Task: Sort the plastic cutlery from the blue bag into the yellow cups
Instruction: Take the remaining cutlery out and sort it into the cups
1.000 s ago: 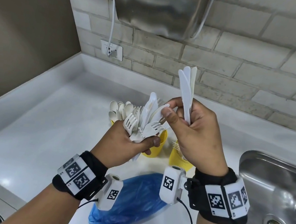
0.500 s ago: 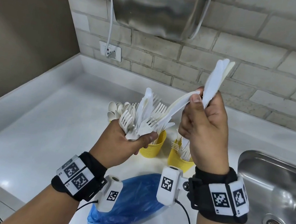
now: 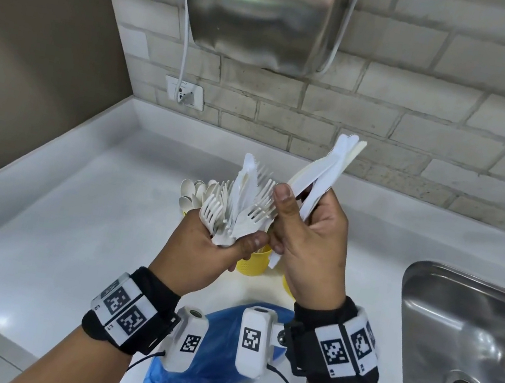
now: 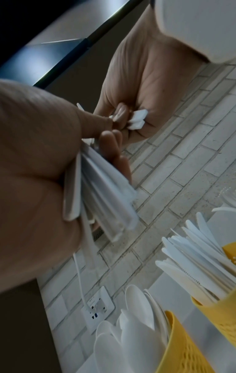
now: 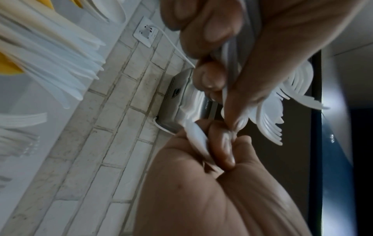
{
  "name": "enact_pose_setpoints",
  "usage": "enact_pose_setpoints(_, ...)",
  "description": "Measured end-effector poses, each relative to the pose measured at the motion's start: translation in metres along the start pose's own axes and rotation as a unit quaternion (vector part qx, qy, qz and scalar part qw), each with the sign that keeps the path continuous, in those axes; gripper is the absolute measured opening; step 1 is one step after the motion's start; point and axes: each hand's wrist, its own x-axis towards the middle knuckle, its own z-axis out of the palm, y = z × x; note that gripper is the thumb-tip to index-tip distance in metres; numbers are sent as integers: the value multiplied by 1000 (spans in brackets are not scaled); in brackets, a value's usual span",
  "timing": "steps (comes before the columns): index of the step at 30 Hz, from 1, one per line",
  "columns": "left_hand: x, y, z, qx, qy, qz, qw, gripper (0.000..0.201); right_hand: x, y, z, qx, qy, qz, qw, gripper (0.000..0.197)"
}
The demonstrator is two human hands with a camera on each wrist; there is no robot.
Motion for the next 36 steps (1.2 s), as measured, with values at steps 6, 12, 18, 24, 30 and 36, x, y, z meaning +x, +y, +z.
enact_pose_setpoints(6, 0, -3, 0, -14, -1, -4, 1000, 12, 3, -3, 0, 102, 20, 41, 994, 22)
enact_pose_setpoints(12, 0, -4, -1, -18, -11, -21, 1000, 11, 14, -1, -10, 185, 81, 38, 979, 22)
enact_pose_setpoints(18, 0, -6, -1, -10, -17, -33, 999, 11, 22, -11, -22, 283, 114, 51, 951, 28)
enact_pose_setpoints(24, 0, -7, 1, 8, -10, -51, 999, 14, 26, -29, -27, 224, 134, 3, 965, 29)
enact_pose_setpoints(30, 4, -5, -1, 121, -12, -1, 993, 15, 15, -37, -21, -23, -4, -73, 997, 14)
enact_pose_setpoints(36, 7, -20, -9, 257, -23, 96, 961, 18, 6, -40, -22, -159, -87, -70, 981, 4)
